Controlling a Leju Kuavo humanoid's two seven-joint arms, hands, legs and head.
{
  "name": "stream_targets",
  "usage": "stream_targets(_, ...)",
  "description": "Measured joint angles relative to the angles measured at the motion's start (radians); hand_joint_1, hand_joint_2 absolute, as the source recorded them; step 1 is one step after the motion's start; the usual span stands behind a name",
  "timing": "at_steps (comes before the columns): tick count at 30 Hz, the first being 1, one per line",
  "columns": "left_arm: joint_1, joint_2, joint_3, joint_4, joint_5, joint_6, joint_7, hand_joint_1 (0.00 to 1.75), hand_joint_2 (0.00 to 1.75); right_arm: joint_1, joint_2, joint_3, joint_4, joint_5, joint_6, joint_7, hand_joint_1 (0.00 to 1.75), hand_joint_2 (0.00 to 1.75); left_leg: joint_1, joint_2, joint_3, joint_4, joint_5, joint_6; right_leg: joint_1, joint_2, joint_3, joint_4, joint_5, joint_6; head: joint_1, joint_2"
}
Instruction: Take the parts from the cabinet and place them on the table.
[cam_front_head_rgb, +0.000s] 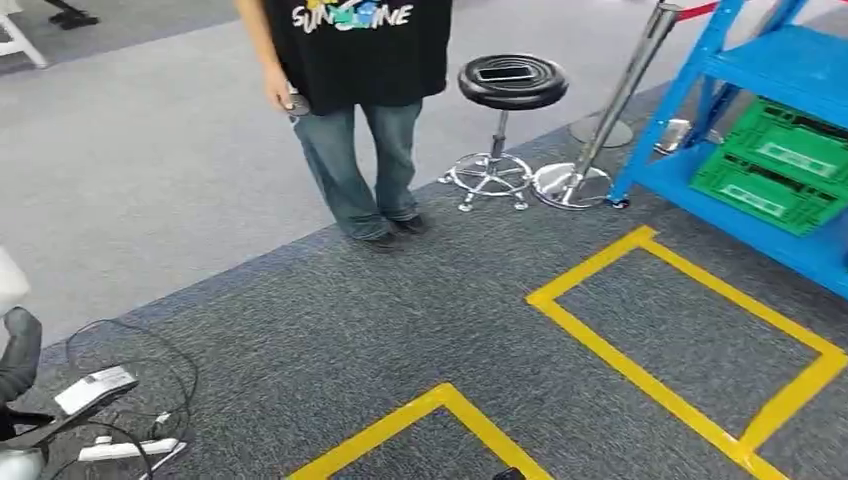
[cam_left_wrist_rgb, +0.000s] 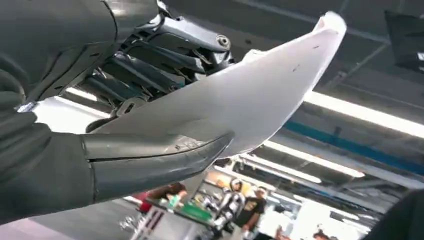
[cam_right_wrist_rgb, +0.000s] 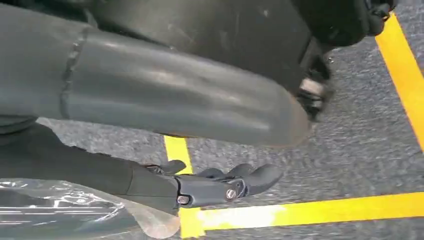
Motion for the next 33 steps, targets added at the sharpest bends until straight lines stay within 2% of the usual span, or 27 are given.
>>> stream_targets(2, 0.001, -0.001, -0.001, 0.002, -0.003, 0.0, -0.001, 1.75, 1.75, 0.002, 0.0, 0.0, 0.0, 0.0, 0.001, 0.0, 0.0, 0.0, 0.005, -0.025, -0.005, -0.005, 0.006, -0.012, 0.003, -0.022, 0.003, 0.001, 0.002, -0.006, 0.0, 0.0)
stream_targets(3, 0.002, 0.0, -0.001, 0.002, -0.004, 0.0, -0.001, 1.75, 1.75, 0.002, 0.0, 0.0, -0.001, 0.0, 0.002, -0.002, 0.0, 0.0, 0.004, -0.029, -0.005, 0.0, 0.003, -0.017, -0.007, -0.041, 0.009, -0.012, 0.008, -0.014, -0.001, 0.0)
stream_targets(4, 0.001, -0.001, -0.001, 0.003, -0.004, 0.0, -0.001, 1.75, 1.75, 0.001, -0.001, 0.0, -0.001, 0.0, 0.002, -0.002, 0.0, 0.0, -0.003, 0.04, -0.014, 0.024, -0.014, -0.019, -0.005, -0.054, 0.015, -0.017, 0.008, -0.02, -0.004, 0.0)
stream_targets(5, -0.007, 0.0, -0.001, 0.004, -0.005, 0.0, -0.002, 1.75, 1.75, 0.002, -0.001, 0.0, -0.001, 0.001, 0.002, -0.005, 0.0, 0.0, -0.002, 0.082, -0.042, 0.082, -0.05, -0.024, -0.003, -0.071, 0.017, -0.017, 0.006, -0.026, -0.01, 0.0)
stream_targets(6, -0.01, -0.002, -0.002, 0.005, -0.005, 0.0, -0.002, 1.75, 1.75, 0.004, -0.001, 0.0, -0.001, 0.0, 0.002, -0.005, 0.0, 0.0, 0.001, 0.103, -0.081, 0.163, -0.091, -0.03, -0.001, -0.088, 0.018, -0.017, 0.003, -0.029, -0.01, 0.0)
stream_targets(7, -0.01, -0.003, -0.003, 0.007, -0.006, 0.0, -0.002, 1.75, 1.75, 0.006, -0.001, 0.0, -0.001, 0.001, 0.003, -0.005, 0.0, 0.0, 0.006, 0.11, -0.119, 0.241, -0.122, -0.034, 0.0, -0.105, 0.019, -0.017, 0.001, -0.03, -0.011, 0.0)
stream_targets(8, -0.01, -0.004, -0.003, 0.01, -0.012, 0.0, -0.002, 1.75, 1.75, 0.009, -0.002, 0.0, -0.001, 0.0, 0.003, -0.005, 0.0, 0.0, 0.01, 0.113, -0.147, 0.296, -0.138, -0.038, 0.001, -0.121, 0.019, -0.016, -0.001, -0.029, -0.01, 0.0)
stream_targets(9, -0.009, -0.004, -0.003, 0.014, -0.017, 0.0, -0.002, 1.75, 1.75, 0.01, -0.002, 0.0, -0.001, 0.0, 0.005, -0.006, 0.0, 0.0, 0.013, 0.114, -0.151, 0.304, -0.129, -0.042, 0.001, -0.136, 0.021, -0.016, -0.003, -0.028, -0.011, 0.0)
stream_targets(10, -0.009, -0.005, -0.003, 0.016, -0.023, 0.0, -0.002, 1.75, 1.75, 0.009, -0.003, 0.0, -0.001, 0.001, 0.007, -0.008, 0.0, 0.0, 0.017, 0.117, -0.133, 0.268, -0.099, -0.044, 0.001, -0.151, 0.023, -0.016, -0.006, -0.026, -0.011, 0.0)
stream_targets(11, -0.009, -0.006, -0.003, 0.017, -0.026, 0.0, -0.003, 1.75, 1.75, 0.008, -0.003, 0.0, -0.001, 0.001, 0.007, -0.009, 0.0, 0.0, 0.019, 0.125, -0.092, 0.193, -0.055, -0.046, 0.001, -0.165, 0.028, -0.016, -0.009, -0.023, -0.011, 0.0)
stream_targets(12, -0.009, -0.008, -0.004, 0.017, -0.028, 0.0, -0.004, 1.75, 1.75, 0.008, -0.003, 0.0, -0.001, 0.001, 0.006, -0.012, 0.0, 0.0, 0.02, 0.149, -0.04, 0.097, -0.012, -0.045, 0.0, -0.177, 0.035, -0.016, -0.014, -0.018, -0.01, 0.0)
stream_targets(13, -0.009, -0.01, -0.004, 0.017, -0.03, 0.0, -0.006, 1.75, 1.75, 0.009, -0.003, 0.0, -0.001, 0.001, 0.006, -0.014, 0.0, 0.0, 0.018, 0.201, -0.001, 0.024, 0.003, -0.044, 0.004, -0.187, 0.042, -0.016, -0.019, -0.011, -0.011, 0.0)
stream_targets(14, -0.011, -0.011, -0.005, 0.018, -0.032, 0.0, -0.008, 1.75, 1.75, 0.009, -0.004, 0.0, -0.001, 0.001, 0.006, -0.016, 0.0, 0.0, 0.002, 0.216, 0.007, 0.007, -0.013, -0.036, 0.012, -0.197, 0.038, -0.011, -0.027, -0.003, -0.014, 0.0)
stream_targets(15, -0.009, -0.012, -0.006, 0.018, -0.033, 0.0, -0.009, 1.75, 1.75, 0.009, -0.005, 0.0, -0.001, 0.001, 0.003, -0.018, 0.0, 0.0, 0.005, 0.203, 0.003, 0.011, -0.013, -0.023, 0.012, -0.204, 0.035, -0.013, -0.03, 0.002, -0.008, 0.0)
stream_targets(18, 0.001, -0.012, -0.007, 0.017, -0.034, 0.0, 0.003, 1.75, 1.75, 0.006, -0.004, 0.0, -0.002, -0.002, -0.002, -0.029, 0.0, 0.0, 0.002, 0.164, 0.003, 0.006, -0.014, -0.002, 0.005, -0.233, 0.059, -0.016, -0.041, 0.021, -0.009, 0.0)
stream_targets(19, 0.002, -0.012, -0.007, 0.016, -0.034, 0.0, 0.009, 1.75, 1.75, 0.006, -0.004, 0.0, -0.003, -0.003, -0.003, -0.031, 0.0, 0.0, 0.005, 0.154, 0.005, 0.004, -0.012, 0.004, 0.002, -0.175, 0.048, 0.001, -0.056, 0.027, -0.005, 0.0)
stream_targets(20, -0.001, -0.01, -0.007, 0.016, -0.034, 0.0, 0.017, 1.75, 1.75, 0.006, -0.004, 0.0, -0.003, -0.007, -0.004, -0.033, 0.0, 0.0, 0.006, 0.145, 0.005, 0.004, -0.011, 0.011, 0.0, -0.13, 0.026, 0.05, -0.088, 0.025, -0.003, 0.0)
stream_targets(21, -0.002, -0.008, -0.008, 0.016, -0.031, 0.0, 0.026, 1.75, 1.75, 0.008, -0.004, 0.0, -0.003, -0.01, -0.005, -0.032, 0.0, 0.0, 0.005, 0.133, 0.004, 0.004, -0.013, 0.015, 0.001, -0.106, -0.016, 0.134, -0.127, 0.023, 0.001, 0.0)
stream_targets(22, -0.001, -0.006, -0.01, 0.016, -0.027, 0.0, 0.03, 1.75, 1.75, 0.01, -0.004, 0.0, -0.003, -0.011, -0.005, -0.032, 0.0, 0.0, 0.003, 0.12, 0.004, 0.004, -0.014, 0.018, 0.002, -0.096, -0.068, 0.231, -0.165, 0.022, 0.001, 0.0)
stream_targets(23, -0.001, -0.003, -0.011, 0.016, -0.024, 0.0, 0.035, 1.75, 1.75, 0.012, -0.004, 0.0, -0.003, -0.014, -0.005, -0.03, 0.0, 0.0, 0.001, 0.106, 0.004, 0.004, -0.015, 0.019, 0.002, -0.093, -0.107, 0.298, -0.183, 0.02, 0.001, 0.0)
stream_targets(24, -0.001, 0.001, -0.013, 0.016, -0.022, 0.0, 0.036, 1.75, 1.75, 0.015, -0.004, 0.0, -0.003, -0.016, -0.005, -0.03, 0.0, 0.0, -0.001, 0.089, 0.006, 0.005, -0.015, 0.019, 0.003, -0.092, -0.13, 0.321, -0.174, 0.018, 0.001, 0.0)
stream_targets(25, -0.001, 0.005, -0.014, 0.016, -0.019, 0.0, 0.036, 1.75, 1.75, 0.017, -0.005, 0.0, -0.003, -0.017, -0.005, -0.029, 0.0, 0.0, -0.001, 0.073, 0.007, 0.005, -0.015, 0.019, 0.003, -0.091, -0.128, 0.295, -0.142, 0.014, 0.001, 0.0)
stream_targets(27, -0.001, 0.009, -0.016, 0.016, -0.014, 0.0, 0.035, 1.75, 1.75, 0.016, -0.004, 0.0, -0.003, -0.017, -0.006, -0.029, 0.0, 0.0, -0.002, 0.042, 0.013, 0.005, -0.017, 0.018, 0.003, -0.074, -0.069, 0.139, -0.037, 0.005, 0.001, 0.0)
stream_targets(28, 0.0, 0.009, -0.02, 0.016, -0.014, 0.0, 0.034, 1.75, 1.75, 0.016, -0.005, 0.0, -0.003, -0.017, -0.006, -0.029, 0.0, 0.0, 0.001, 0.028, 0.013, 0.005, -0.019, 0.016, 0.001, -0.027, -0.033, 0.046, 0.01, 0.001, 0.001, 0.0)
stream_targets(29, -0.001, 0.009, -0.024, 0.016, -0.016, 0.0, 0.035, 1.75, 1.75, 0.017, -0.005, 0.0, -0.003, -0.017, -0.007, -0.029, 0.0, 0.0, -0.004, 0.018, 0.009, 0.01, -0.021, 0.011, -0.004, 0.025, -0.023, 0.017, 0.0, -0.001, -0.001, 0.0)
stream_targets(30, 0.0, 0.01, -0.028, 0.016, -0.021, 0.0, 0.039, 1.75, 1.75, 0.017, -0.005, 0.0, -0.003, -0.017, -0.008, -0.031, 0.0, 0.0, 0.001, 0.003, 0.003, 0.012, -0.019, 0.006, -0.005, 0.013, -0.006, 0.005, -0.003, 0.005, 0.001, 0.0)
stream_targets(33, 0.01, 0.013, -0.033, 0.013, -0.034, 0.0, 0.047, 1.75, 1.75, 0.018, -0.005, 0.0, -0.004, -0.017, -0.011, -0.03, 0.0, 0.0, 0.009, -0.037, -0.003, 0.002, -0.011, -0.018, 0.001, -0.02, 0.002, -0.003, 0.001, -0.005, 0.003, 0.0)
